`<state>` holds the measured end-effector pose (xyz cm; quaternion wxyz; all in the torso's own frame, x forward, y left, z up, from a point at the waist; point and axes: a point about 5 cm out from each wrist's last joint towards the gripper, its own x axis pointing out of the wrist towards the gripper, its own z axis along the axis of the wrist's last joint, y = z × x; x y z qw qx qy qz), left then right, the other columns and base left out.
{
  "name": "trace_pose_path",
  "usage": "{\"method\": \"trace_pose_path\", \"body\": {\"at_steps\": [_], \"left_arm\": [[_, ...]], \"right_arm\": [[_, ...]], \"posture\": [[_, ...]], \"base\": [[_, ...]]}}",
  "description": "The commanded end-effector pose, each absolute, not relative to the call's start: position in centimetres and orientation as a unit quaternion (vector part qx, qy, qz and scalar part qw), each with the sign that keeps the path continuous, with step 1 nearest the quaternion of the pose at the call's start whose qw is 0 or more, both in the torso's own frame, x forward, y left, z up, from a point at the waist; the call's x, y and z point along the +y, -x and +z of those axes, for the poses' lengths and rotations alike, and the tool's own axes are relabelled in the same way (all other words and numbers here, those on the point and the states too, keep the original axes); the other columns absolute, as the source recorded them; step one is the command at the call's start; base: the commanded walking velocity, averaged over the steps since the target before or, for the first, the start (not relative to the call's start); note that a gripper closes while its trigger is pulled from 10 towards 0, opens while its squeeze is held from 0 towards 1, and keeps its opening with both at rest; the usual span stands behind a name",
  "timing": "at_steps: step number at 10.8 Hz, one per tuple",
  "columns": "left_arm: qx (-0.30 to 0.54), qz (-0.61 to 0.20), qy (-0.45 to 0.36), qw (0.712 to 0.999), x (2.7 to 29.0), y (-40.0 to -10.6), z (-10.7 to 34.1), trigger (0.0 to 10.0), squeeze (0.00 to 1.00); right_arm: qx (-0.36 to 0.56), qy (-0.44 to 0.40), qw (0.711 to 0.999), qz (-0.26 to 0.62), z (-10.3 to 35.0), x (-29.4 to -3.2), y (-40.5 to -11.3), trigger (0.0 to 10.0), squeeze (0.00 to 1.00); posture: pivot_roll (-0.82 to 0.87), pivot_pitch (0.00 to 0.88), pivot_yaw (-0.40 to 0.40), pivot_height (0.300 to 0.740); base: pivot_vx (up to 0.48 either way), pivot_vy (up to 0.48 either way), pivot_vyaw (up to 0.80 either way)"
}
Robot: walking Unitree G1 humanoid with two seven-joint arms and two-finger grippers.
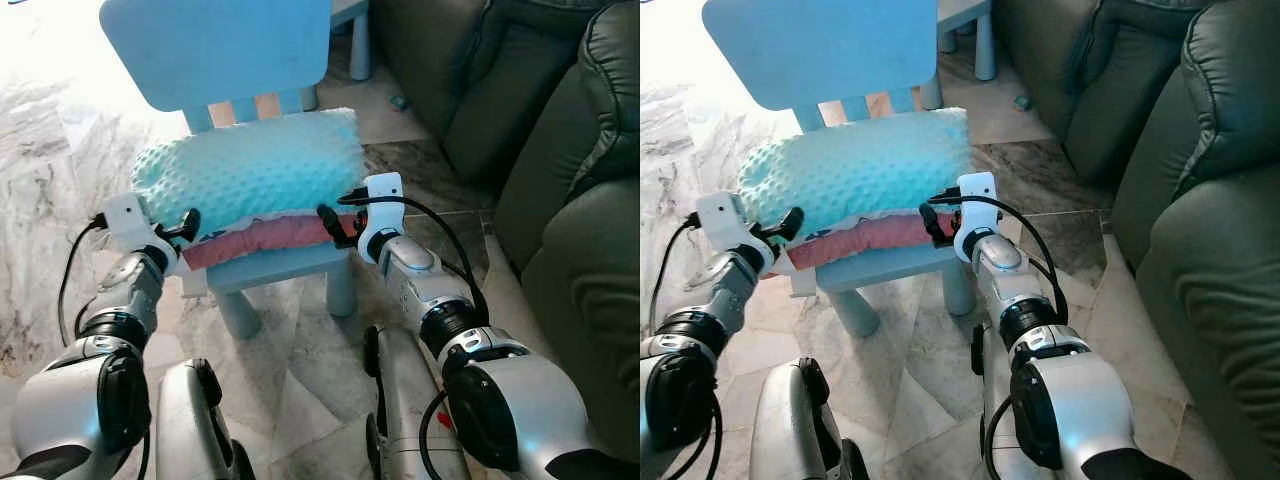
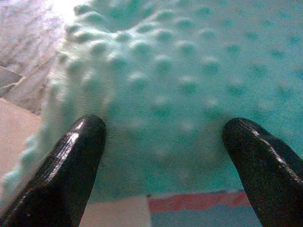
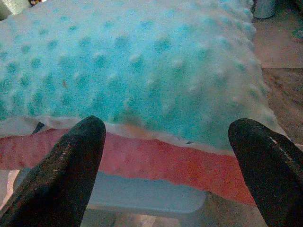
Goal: Move the pillow to the sofa
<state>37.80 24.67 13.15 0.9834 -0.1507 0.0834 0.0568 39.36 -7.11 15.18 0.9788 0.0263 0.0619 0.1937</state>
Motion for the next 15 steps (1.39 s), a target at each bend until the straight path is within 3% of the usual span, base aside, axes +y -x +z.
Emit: {"method": "trace_pose_path", "body": {"at_steps": [1, 3, 5, 7, 9, 11, 15], "left_arm": [[0.071, 0.082, 0.150, 0.983, 26.2, -37.7, 13.9, 10.0, 0.00], [0.007, 0.052, 0.130, 0.990, 26.4, -37.4, 14.8, 10.0, 0.00], [-0.038, 0.029, 0.093, 0.994, 26.2, -35.0, 13.6, 10.0, 0.00], [-0.046, 0.024, 0.056, 0.997, 25.2, -30.1, 11.6, 10.0, 0.00], [-0.025, 0.007, 0.079, 0.997, 23.0, -23.9, 9.8, 10.0, 0.00], [-0.011, 0.020, 0.072, 0.997, 21.7, -21.4, 9.5, 10.0, 0.00], [-0.027, 0.031, 0.078, 0.996, 21.0, -22.8, 10.9, 10.0, 0.00]], "right_arm": [[0.060, -0.036, 0.978, 0.197, 15.5, -7.0, -39.5, 10.0, 0.00], [0.017, -0.013, 0.979, 0.202, 16.1, -8.3, -39.5, 10.0, 0.00], [-0.014, -0.014, 0.980, 0.199, 16.3, -9.6, -39.2, 10.0, 0.00], [-0.029, -0.012, 0.981, 0.189, 15.7, -10.3, -38.0, 10.0, 0.00], [-0.049, -0.003, 0.981, 0.188, 15.1, -10.5, -35.3, 10.0, 0.00], [-0.057, 0.009, 0.983, 0.176, 15.4, -10.6, -33.6, 10.0, 0.00], [-0.090, 0.013, 0.981, 0.173, 18.0, -9.6, -33.6, 10.0, 0.00]], "posture": [[-0.22, 0.265, 0.047, 0.477], [-0.17, 0.203, 0.053, 0.477], [-0.16, 0.146, 0.059, 0.477], [-0.15, 0.070, 0.072, 0.477], [-0.15, 0.021, 0.077, 0.477], [-0.13, 0.000, 0.081, 0.477], [-0.15, 0.000, 0.078, 0.477]], "base": [[0.000, 0.000, 0.00], [0.000, 0.000, 0.00], [0.000, 0.000, 0.00], [0.000, 0.000, 0.00], [0.000, 0.000, 0.00], [0.000, 0.000, 0.00], [0.000, 0.000, 0.00]]}}
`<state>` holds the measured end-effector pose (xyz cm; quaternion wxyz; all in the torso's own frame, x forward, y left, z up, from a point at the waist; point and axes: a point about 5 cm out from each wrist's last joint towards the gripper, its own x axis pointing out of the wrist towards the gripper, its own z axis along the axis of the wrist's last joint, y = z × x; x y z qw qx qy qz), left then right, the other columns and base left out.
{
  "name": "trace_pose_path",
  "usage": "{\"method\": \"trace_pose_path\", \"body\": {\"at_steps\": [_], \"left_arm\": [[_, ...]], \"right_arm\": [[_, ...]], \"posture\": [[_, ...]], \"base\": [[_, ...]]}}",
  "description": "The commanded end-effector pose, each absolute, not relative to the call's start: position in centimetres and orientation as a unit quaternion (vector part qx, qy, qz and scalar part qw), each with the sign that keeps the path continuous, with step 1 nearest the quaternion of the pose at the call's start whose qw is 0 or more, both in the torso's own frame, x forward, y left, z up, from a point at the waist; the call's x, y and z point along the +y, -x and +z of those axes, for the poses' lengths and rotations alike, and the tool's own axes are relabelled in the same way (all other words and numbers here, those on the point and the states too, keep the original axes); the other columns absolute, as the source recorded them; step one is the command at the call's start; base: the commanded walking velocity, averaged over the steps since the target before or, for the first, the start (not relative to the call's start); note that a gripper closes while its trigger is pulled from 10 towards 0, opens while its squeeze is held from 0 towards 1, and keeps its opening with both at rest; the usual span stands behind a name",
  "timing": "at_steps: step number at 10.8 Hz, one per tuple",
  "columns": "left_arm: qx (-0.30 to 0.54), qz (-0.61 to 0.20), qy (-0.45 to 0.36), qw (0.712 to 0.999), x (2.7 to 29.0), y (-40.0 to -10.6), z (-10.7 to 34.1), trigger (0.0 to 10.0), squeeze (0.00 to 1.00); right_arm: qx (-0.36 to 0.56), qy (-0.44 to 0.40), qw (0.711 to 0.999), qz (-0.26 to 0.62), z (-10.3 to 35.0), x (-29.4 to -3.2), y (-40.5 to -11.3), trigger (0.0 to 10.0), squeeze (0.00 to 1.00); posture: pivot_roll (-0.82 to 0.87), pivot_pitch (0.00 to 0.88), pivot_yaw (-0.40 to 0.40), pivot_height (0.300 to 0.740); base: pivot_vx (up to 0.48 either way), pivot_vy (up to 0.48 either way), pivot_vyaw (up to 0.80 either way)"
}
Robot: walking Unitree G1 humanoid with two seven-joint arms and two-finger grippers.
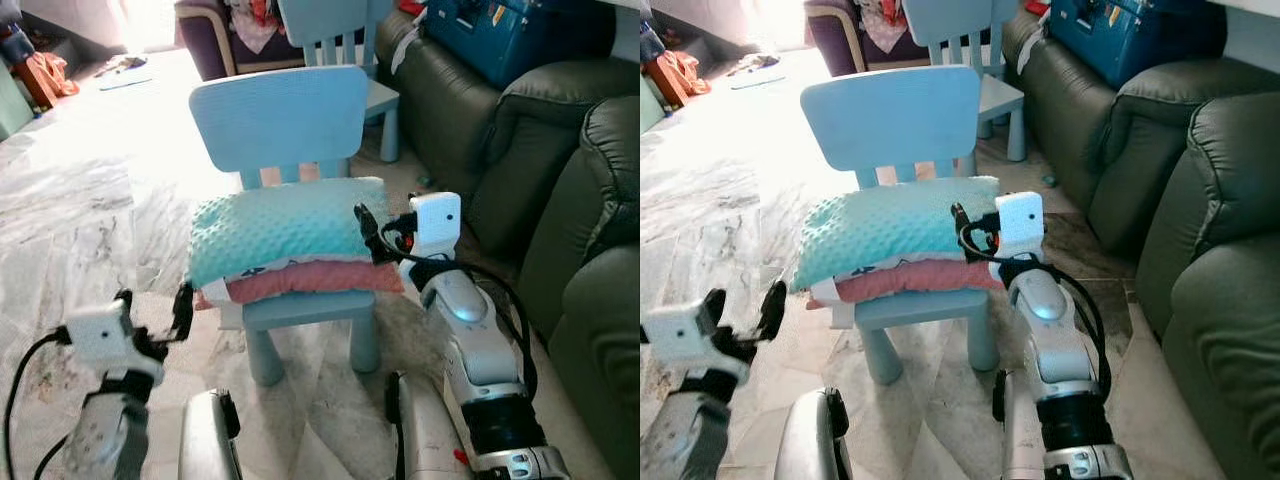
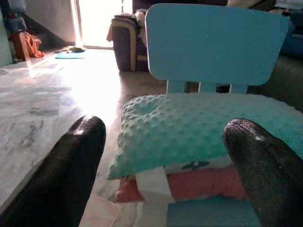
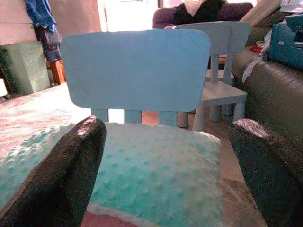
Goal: Move the pillow to the sofa
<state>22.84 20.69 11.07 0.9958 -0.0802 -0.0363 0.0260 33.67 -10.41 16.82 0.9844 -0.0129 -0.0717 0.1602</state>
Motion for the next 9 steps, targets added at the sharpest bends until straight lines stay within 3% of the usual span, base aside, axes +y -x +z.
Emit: {"method": "trace_pose_path", "body": {"at_steps": [1, 3, 9], "left_arm": [[-0.029, 0.027, 0.080, 0.996, 20.65, -22.99, 10.92, 10.0, 0.00], [-0.028, 0.027, 0.082, 0.996, 20.25, -23.34, 10.84, 10.0, 0.00], [-0.029, 0.033, 0.079, 0.996, 20.40, -23.71, 10.72, 10.0, 0.00]], "right_arm": [[-0.091, 0.011, 0.980, 0.175, 18.19, -9.57, -33.72, 10.0, 0.00], [-0.097, 0.005, 0.980, 0.172, 18.64, -9.83, -33.95, 10.0, 0.00], [-0.094, 0.001, 0.980, 0.177, 18.93, -9.84, -34.19, 10.0, 0.00]], "posture": [[-0.15, 0.000, 0.075, 0.477], [-0.15, 0.000, 0.068, 0.477], [-0.16, 0.000, 0.064, 0.593]], "base": [[0.000, 0.000, 0.00], [0.000, 0.000, 0.00], [0.000, 0.000, 0.00]]}}
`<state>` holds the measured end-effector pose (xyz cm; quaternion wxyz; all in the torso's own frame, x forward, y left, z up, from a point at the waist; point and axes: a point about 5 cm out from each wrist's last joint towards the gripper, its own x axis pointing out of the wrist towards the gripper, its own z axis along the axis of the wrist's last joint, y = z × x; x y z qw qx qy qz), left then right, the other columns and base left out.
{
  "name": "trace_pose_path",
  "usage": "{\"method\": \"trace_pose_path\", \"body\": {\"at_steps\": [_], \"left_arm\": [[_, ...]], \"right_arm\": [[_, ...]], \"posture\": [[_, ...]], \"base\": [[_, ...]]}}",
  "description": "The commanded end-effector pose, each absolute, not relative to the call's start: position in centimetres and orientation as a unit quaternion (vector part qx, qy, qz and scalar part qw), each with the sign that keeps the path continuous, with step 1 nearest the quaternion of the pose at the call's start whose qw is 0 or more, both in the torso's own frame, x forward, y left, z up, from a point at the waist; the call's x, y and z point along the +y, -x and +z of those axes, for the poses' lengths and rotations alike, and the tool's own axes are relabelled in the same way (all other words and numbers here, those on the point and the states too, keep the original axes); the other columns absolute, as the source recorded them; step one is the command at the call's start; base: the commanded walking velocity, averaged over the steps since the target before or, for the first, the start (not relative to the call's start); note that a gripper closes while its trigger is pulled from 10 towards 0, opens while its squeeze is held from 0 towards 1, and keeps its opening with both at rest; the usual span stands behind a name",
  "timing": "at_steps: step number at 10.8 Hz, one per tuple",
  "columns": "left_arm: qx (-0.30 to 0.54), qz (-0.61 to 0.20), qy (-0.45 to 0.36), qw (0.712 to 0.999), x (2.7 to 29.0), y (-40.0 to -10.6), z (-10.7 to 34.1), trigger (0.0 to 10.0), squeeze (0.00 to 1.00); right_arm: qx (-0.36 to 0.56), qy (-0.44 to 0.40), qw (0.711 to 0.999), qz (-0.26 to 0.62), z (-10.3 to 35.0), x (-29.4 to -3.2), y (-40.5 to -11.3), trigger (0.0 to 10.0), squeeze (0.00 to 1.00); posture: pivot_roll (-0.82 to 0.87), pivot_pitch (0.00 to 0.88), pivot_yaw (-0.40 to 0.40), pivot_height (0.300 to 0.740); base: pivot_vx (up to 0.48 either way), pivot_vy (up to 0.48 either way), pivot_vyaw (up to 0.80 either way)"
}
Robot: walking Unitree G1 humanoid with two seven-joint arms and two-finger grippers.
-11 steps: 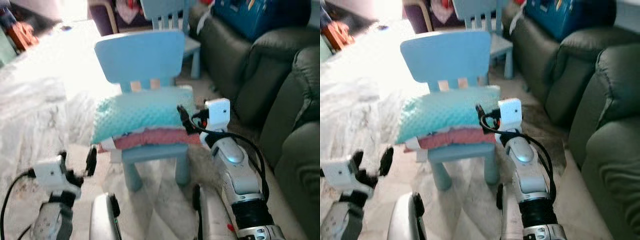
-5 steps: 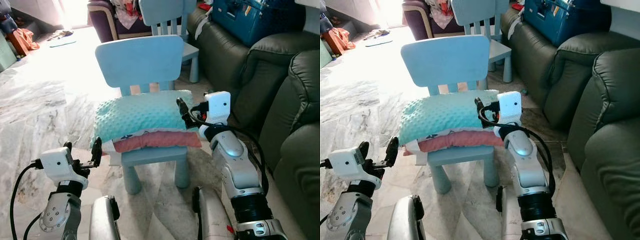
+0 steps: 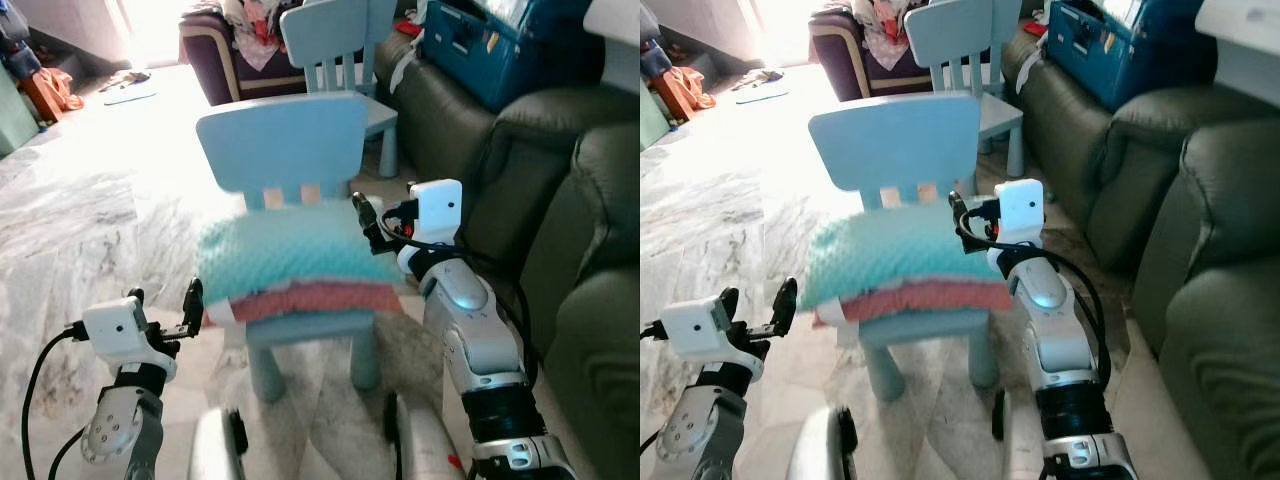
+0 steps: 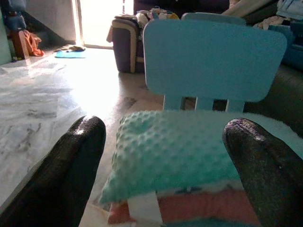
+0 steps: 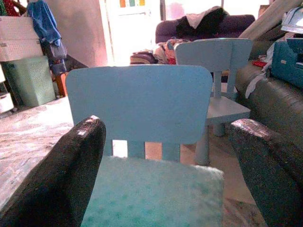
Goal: Move the pillow to the sofa
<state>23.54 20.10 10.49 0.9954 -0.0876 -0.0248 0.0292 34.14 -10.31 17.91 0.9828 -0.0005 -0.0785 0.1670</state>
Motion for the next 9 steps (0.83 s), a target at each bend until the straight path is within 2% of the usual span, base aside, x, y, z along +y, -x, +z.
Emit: {"method": "trace_pose_path", "body": {"at_steps": [1, 6, 9], "left_arm": [[-0.029, 0.032, 0.079, 0.996, 20.40, -23.80, 10.71, 10.0, 0.00], [-0.033, 0.027, 0.080, 0.996, 19.98, -24.36, 10.71, 10.0, 0.00], [-0.036, 0.023, 0.077, 0.996, 19.93, -24.71, 10.76, 10.0, 0.00]], "right_arm": [[-0.095, 0.000, 0.980, 0.177, 18.99, -9.82, -34.22, 10.0, 0.00], [-0.101, -0.001, 0.978, 0.181, 19.45, -9.55, -34.47, 10.0, 0.00], [-0.105, -0.002, 0.978, 0.183, 19.66, -9.40, -34.60, 10.0, 0.00]], "posture": [[-0.16, 0.000, 0.063, 0.612], [-0.17, 0.000, 0.064, 0.703], [-0.17, 0.000, 0.064, 0.740]], "base": [[0.000, 0.000, 0.00], [0.000, 0.000, 0.00], [0.000, 0.000, 0.00]]}}
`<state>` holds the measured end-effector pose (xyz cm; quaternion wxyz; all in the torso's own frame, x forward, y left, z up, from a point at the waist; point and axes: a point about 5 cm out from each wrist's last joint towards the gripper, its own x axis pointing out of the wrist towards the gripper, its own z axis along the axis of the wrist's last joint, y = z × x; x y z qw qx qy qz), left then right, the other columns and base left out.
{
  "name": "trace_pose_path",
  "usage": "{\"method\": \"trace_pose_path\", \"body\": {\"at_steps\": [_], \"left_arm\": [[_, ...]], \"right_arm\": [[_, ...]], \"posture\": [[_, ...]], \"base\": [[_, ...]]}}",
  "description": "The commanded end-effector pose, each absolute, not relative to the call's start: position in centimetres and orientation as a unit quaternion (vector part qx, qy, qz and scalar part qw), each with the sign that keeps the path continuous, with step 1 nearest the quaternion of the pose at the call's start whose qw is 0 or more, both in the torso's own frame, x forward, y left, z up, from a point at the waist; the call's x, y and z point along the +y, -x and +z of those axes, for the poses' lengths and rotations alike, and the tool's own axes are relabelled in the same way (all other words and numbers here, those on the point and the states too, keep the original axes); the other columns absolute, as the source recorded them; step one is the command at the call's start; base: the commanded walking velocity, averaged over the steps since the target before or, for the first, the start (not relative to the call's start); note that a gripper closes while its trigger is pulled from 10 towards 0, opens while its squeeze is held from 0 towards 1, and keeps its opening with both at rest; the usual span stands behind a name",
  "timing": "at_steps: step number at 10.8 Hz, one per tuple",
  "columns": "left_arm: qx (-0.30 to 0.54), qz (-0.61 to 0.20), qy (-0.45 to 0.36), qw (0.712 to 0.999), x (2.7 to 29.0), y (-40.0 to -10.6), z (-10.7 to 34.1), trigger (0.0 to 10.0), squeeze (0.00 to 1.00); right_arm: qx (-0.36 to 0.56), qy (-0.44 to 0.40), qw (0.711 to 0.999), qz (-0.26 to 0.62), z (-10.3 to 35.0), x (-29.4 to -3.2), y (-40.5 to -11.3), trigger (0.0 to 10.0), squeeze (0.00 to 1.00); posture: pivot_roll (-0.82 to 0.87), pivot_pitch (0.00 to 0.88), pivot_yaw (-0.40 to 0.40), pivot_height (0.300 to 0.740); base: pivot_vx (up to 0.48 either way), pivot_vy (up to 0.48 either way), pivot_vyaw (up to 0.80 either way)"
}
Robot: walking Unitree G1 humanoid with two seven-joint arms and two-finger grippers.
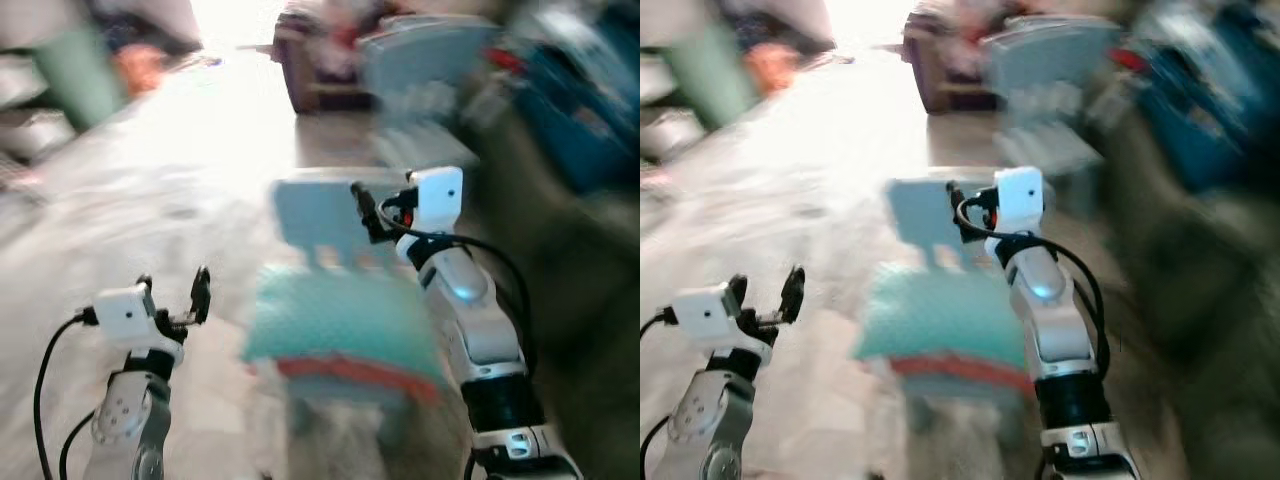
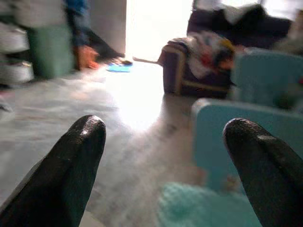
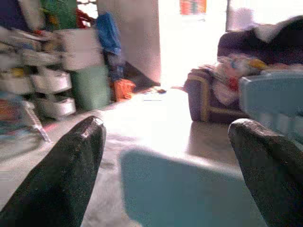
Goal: Move the pillow to the sofa
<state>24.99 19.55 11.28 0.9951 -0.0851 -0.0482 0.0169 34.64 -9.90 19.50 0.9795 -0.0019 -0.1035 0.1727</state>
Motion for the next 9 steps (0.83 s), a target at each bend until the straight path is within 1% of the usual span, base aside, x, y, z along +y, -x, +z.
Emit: {"method": "trace_pose_path", "body": {"at_steps": [1, 5, 9], "left_arm": [[-0.036, 0.023, 0.076, 0.996, 19.92, -24.76, 10.76, 10.0, 0.00], [-0.039, 0.017, 0.073, 0.996, 19.63, -25.08, 10.77, 10.0, 0.00], [-0.020, 0.028, 0.061, 0.998, 19.62, -25.50, 10.46, 10.0, 0.00]], "right_arm": [[-0.107, -0.002, 0.977, 0.183, 19.74, -9.39, -34.62, 10.0, 0.00], [-0.112, -0.001, 0.977, 0.183, 19.97, -9.45, -34.71, 10.0, 0.00], [-0.112, -0.001, 0.977, 0.184, 19.95, -9.52, -34.71, 10.0, 0.00]], "posture": [[-0.17, 0.000, 0.064, 0.740], [-0.18, 0.000, 0.067, 0.740], [-0.18, 0.000, 0.061, 0.740]], "base": [[0.000, 0.000, 0.00], [0.000, 0.000, 0.00], [0.000, 0.000, 0.00]]}}
